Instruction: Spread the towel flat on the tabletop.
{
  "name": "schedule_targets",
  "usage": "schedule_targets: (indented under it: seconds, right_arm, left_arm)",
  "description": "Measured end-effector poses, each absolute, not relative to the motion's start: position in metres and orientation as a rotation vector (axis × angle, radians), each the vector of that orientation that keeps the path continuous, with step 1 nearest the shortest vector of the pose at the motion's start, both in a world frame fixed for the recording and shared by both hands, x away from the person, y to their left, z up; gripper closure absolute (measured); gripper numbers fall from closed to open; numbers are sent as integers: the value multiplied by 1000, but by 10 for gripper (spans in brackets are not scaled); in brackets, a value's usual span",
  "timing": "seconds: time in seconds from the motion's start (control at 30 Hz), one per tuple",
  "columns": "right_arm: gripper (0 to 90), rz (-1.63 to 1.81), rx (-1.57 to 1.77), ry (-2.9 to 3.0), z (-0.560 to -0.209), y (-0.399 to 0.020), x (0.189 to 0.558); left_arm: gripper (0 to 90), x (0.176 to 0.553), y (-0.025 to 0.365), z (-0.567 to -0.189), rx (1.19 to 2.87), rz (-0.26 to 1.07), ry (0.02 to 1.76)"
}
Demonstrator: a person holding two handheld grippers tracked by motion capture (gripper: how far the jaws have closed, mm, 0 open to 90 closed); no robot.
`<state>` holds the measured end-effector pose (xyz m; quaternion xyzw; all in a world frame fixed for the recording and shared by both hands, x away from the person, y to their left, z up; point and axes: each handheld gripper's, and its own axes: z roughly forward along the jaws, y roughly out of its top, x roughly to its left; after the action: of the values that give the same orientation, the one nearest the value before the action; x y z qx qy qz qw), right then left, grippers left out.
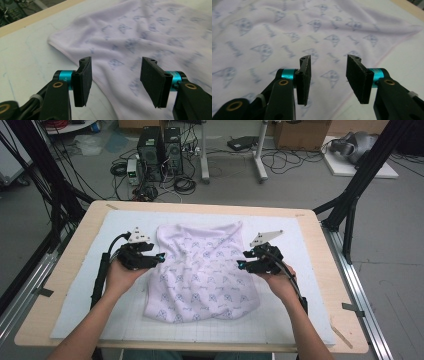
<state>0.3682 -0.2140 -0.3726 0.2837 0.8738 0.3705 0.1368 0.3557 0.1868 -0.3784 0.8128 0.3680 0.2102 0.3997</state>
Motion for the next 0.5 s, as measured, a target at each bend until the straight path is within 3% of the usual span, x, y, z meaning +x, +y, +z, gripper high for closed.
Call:
schedule_targets:
  seconds: [0.27, 0.5]
  right_arm:
    - [485, 1186, 728, 2580, -386, -214, 317]
    - [485, 1192, 683, 2638, -413, -214, 283]
  left_arm:
    - [397, 296, 186, -390, 2108, 464, 792]
    - [391, 259, 188, -410, 2123, 385, 727]
